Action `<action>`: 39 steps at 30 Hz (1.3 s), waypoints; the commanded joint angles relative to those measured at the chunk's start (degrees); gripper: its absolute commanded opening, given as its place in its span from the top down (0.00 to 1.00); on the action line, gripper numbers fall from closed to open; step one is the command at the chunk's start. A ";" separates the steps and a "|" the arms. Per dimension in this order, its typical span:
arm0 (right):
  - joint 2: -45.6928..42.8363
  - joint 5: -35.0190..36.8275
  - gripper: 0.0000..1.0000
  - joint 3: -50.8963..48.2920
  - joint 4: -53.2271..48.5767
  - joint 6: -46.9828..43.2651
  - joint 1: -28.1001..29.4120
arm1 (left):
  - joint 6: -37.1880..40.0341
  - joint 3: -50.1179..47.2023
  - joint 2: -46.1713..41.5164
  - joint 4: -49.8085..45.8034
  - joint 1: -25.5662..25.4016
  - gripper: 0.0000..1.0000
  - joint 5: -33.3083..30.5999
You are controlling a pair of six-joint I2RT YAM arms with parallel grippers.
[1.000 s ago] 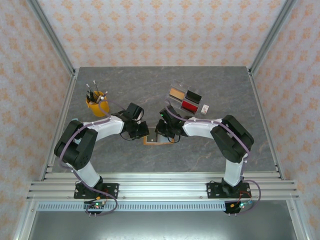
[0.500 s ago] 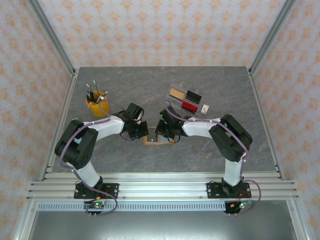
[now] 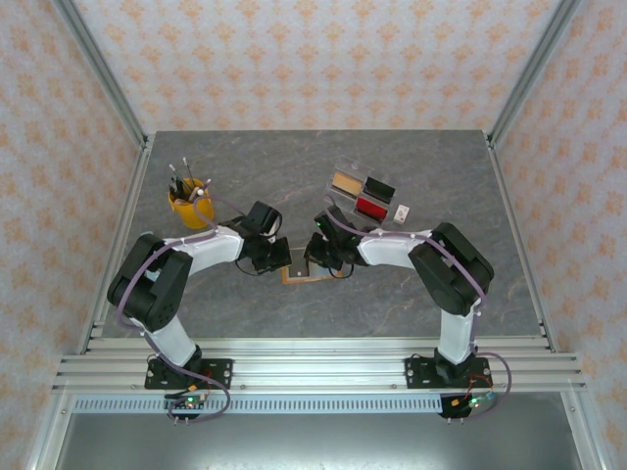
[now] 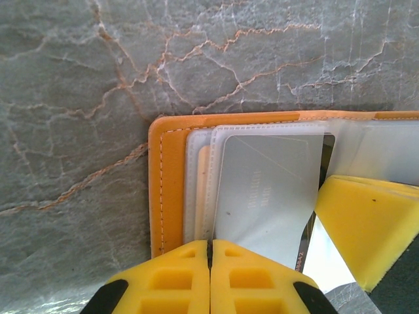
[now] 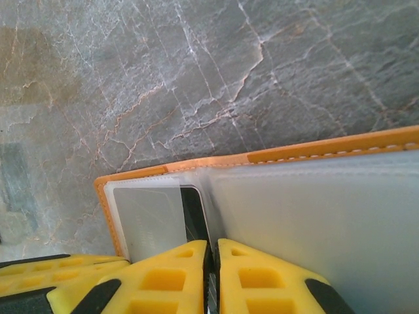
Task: Take the credit cards out of the card holder
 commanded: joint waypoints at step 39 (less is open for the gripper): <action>-1.27 -3.35 0.79 -0.18 -3.42 -3.81 0.45 | 1.77 1.38 1.12 -5.33 -0.43 0.82 -4.81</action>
